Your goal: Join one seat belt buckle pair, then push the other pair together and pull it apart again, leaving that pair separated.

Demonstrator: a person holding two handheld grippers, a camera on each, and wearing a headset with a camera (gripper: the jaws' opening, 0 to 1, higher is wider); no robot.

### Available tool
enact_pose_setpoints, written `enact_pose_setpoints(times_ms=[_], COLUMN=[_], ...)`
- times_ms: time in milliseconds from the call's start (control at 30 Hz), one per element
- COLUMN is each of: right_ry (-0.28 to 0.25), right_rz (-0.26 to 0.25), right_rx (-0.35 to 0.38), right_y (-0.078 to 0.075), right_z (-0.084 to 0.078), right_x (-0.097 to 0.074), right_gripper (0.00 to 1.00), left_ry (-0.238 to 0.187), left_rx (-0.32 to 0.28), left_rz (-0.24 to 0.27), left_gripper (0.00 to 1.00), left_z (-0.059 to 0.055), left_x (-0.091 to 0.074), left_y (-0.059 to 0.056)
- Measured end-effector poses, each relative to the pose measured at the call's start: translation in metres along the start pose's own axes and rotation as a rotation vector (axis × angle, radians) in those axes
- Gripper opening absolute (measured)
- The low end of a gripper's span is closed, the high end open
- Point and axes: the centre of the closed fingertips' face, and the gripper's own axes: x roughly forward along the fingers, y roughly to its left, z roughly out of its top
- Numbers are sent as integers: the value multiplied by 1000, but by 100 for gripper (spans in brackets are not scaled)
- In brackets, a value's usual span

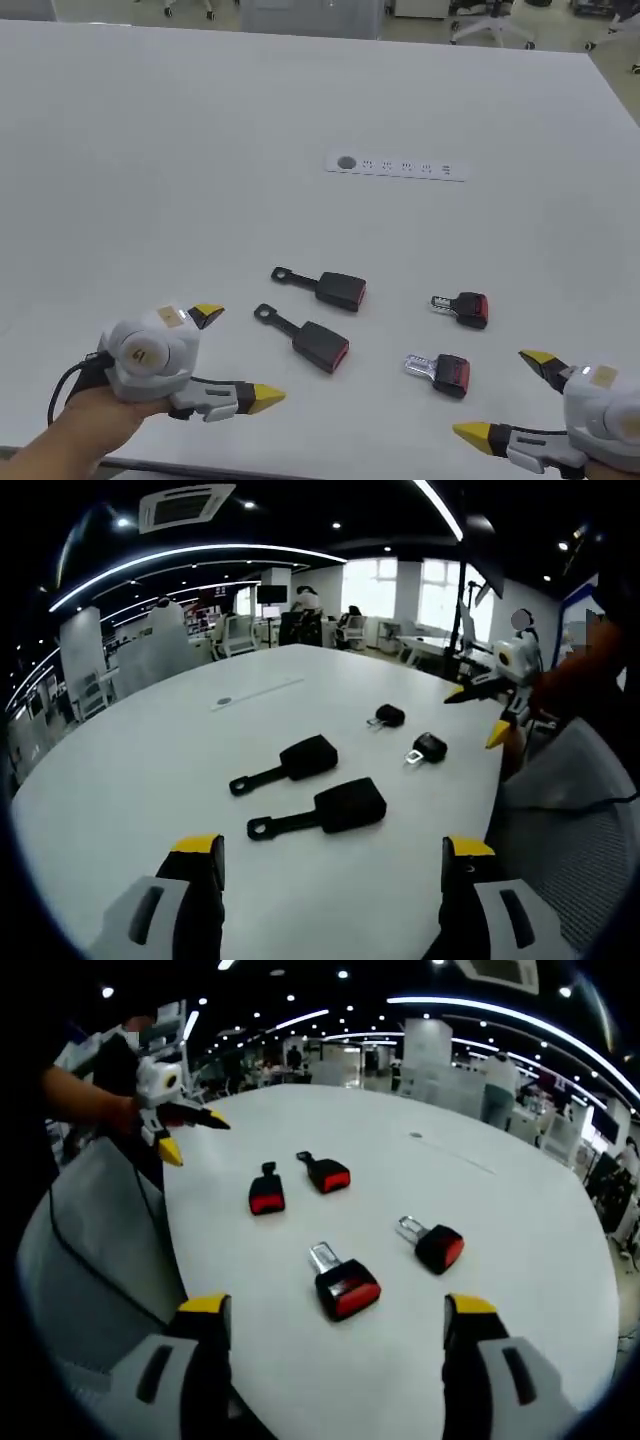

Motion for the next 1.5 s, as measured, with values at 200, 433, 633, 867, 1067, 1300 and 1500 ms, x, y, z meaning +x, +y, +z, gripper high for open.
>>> enact_pose_setpoints(times_ms=[200, 433, 633, 867, 1067, 1300, 1500], right_ry=[2, 7, 13, 25, 38, 54, 73], right_rz=[2, 5, 15, 30, 45, 62, 84], right_rx=[-3, -3, -5, -4, 1, 2, -1], right_y=[0, 0, 1, 2, 0, -3, -5], right_z=[0, 1, 1, -2, -5, -6, -10], right_x=[0, 2, 4, 10, 17, 27, 39], right_gripper=[89, 89, 88, 86, 85, 84, 84], left_ry=[-1, 2, 8, 16, 24, 46, 73], left_rx=[-1, -1, 2, 4, 9, 36, 65], left_rz=[-1, -1, -5, -9, -18, -40, -68], left_gripper=[92, 92, 92, 92, 91, 90, 89], left_z=[0, -1, 0, 0, 2, 2, 2], left_x=[0, 1, 4, 10, 18, 31, 45], left_y=[0, 2, 3, 7, 9, 12, 14])
